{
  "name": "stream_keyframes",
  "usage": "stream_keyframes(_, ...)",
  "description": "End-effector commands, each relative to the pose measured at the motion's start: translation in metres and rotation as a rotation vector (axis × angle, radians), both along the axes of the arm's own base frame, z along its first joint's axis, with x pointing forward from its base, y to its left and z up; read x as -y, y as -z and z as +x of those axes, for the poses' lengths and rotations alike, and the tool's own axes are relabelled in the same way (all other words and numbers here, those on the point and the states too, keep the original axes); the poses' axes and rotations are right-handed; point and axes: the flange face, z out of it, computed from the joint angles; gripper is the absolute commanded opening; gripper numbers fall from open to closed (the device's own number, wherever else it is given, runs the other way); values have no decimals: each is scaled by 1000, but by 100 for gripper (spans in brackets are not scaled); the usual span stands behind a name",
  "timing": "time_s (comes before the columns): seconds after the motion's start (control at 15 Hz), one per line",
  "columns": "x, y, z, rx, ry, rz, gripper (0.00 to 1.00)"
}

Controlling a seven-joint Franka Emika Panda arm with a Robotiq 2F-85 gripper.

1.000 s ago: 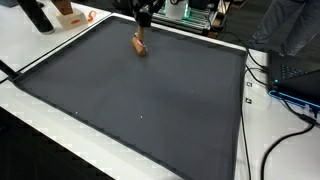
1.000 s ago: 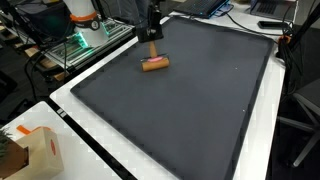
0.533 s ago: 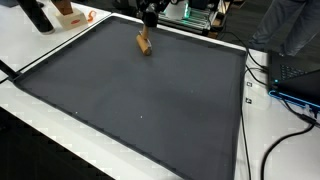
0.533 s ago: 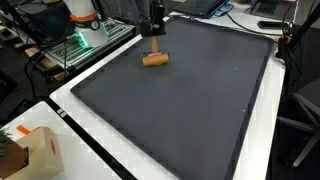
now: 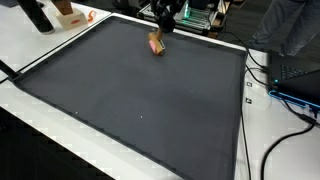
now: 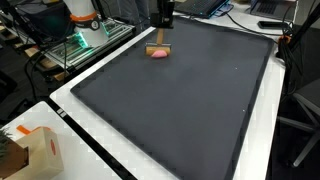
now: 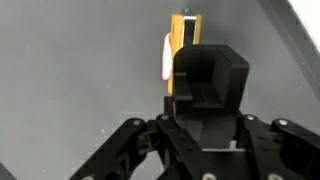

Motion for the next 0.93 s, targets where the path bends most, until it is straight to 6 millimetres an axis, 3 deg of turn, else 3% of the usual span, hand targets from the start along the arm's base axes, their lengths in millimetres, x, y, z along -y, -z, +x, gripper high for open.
stream_keyframes(0.0,-7,7,8,72,-19,119,23)
stream_keyframes(0.33,-9,11,19,124,-42,191,23)
stream_keyframes(0.87,4,-18,21,210,-21,283,23)
